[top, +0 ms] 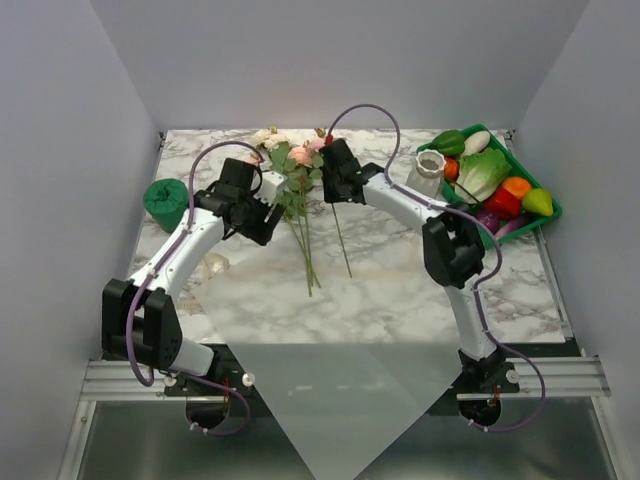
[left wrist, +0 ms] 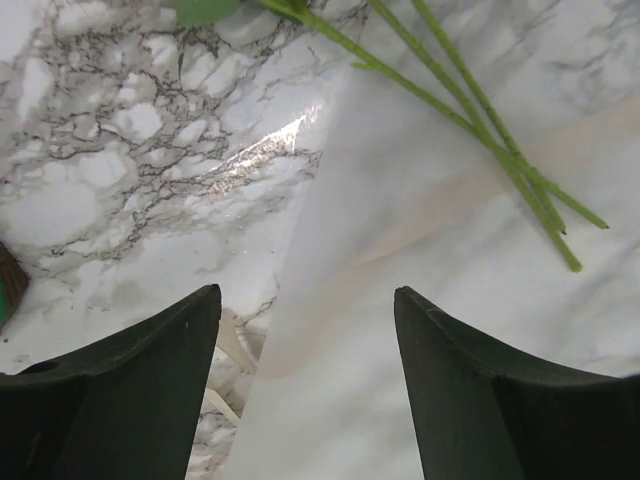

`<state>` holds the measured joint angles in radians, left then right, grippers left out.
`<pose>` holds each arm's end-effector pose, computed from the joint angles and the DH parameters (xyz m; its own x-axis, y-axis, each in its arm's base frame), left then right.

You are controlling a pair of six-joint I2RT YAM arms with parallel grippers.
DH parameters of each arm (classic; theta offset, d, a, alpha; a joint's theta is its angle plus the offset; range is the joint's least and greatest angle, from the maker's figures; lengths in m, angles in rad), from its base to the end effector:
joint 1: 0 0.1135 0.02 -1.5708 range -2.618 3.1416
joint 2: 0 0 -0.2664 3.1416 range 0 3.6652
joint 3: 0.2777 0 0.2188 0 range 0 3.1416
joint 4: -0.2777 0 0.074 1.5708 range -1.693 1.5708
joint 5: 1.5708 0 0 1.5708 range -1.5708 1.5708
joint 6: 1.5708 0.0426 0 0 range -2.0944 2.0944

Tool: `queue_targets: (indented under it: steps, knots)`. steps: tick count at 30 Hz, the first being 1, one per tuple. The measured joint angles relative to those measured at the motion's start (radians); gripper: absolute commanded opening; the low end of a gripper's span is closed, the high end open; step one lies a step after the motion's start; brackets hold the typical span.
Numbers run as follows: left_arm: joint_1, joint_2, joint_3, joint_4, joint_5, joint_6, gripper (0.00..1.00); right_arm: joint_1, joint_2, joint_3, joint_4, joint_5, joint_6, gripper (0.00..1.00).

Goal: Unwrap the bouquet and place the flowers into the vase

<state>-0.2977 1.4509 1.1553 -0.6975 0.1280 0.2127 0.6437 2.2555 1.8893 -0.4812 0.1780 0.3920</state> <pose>0.2569 -0.0845 0.2767 -0.7073 0.4360 -0.5564 0.5186 0.8550 0.0108 0.3910 0.2839 0.2136 -0.7439 -0.0881 -0.6624 -0.2302 0.9644 0.1302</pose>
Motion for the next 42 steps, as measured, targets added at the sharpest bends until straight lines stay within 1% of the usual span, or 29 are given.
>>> queue_targets:
  steps: [4, 7, 11, 13, 17, 19, 20, 23, 24, 26, 29, 35, 42]
  knots:
    - [0.043, -0.040, 0.072, -0.060, 0.058, 0.004, 0.82, -0.008, -0.152, -0.001, -0.001, 0.020, -0.033, 0.00]
    - [0.072, -0.053, 0.100, -0.085, 0.090, 0.008, 0.86, -0.014, -0.286, -0.008, 0.019, 0.043, -0.072, 0.01]
    - [0.115, -0.068, 0.107, -0.121, 0.141, 0.016, 0.97, -0.018, -0.486, -0.087, 0.121, 0.085, -0.169, 0.00]
    - [0.129, -0.071, 0.107, -0.133, 0.162, 0.023, 0.98, -0.025, -0.568, -0.113, 0.171, 0.109, -0.228, 0.00]
    - [0.151, -0.074, 0.106, -0.167, 0.191, 0.042, 0.99, -0.052, -0.669, -0.117, 0.283, 0.163, -0.334, 0.00]
    - [0.161, -0.078, 0.106, -0.170, 0.206, 0.049, 0.99, -0.077, -0.722, -0.166, 0.380, 0.196, -0.390, 0.01]
    - [0.167, -0.081, 0.106, -0.171, 0.214, 0.053, 0.99, -0.087, -0.752, -0.219, 0.458, 0.211, -0.425, 0.00]
    - [0.203, -0.092, 0.106, -0.180, 0.243, 0.061, 0.99, -0.117, -0.855, -0.439, 0.745, 0.270, -0.552, 0.01]
    - [0.214, -0.094, 0.106, -0.183, 0.252, 0.065, 0.99, -0.124, -0.865, -0.485, 0.836, 0.285, -0.594, 0.01]
    - [0.228, -0.096, 0.107, -0.192, 0.267, 0.073, 0.99, -0.132, -0.861, -0.530, 0.964, 0.304, -0.660, 0.01]
    - [0.245, -0.096, 0.107, -0.208, 0.288, 0.084, 0.99, -0.150, -0.840, -0.543, 1.069, 0.311, -0.716, 0.01]
    - [0.252, -0.096, 0.107, -0.234, 0.323, 0.114, 0.99, -0.182, -0.831, -0.534, 1.164, 0.312, -0.746, 0.01]
    - [0.262, -0.106, 0.107, -0.253, 0.337, 0.139, 0.99, -0.212, -0.783, -0.495, 1.205, 0.311, -0.752, 0.01]
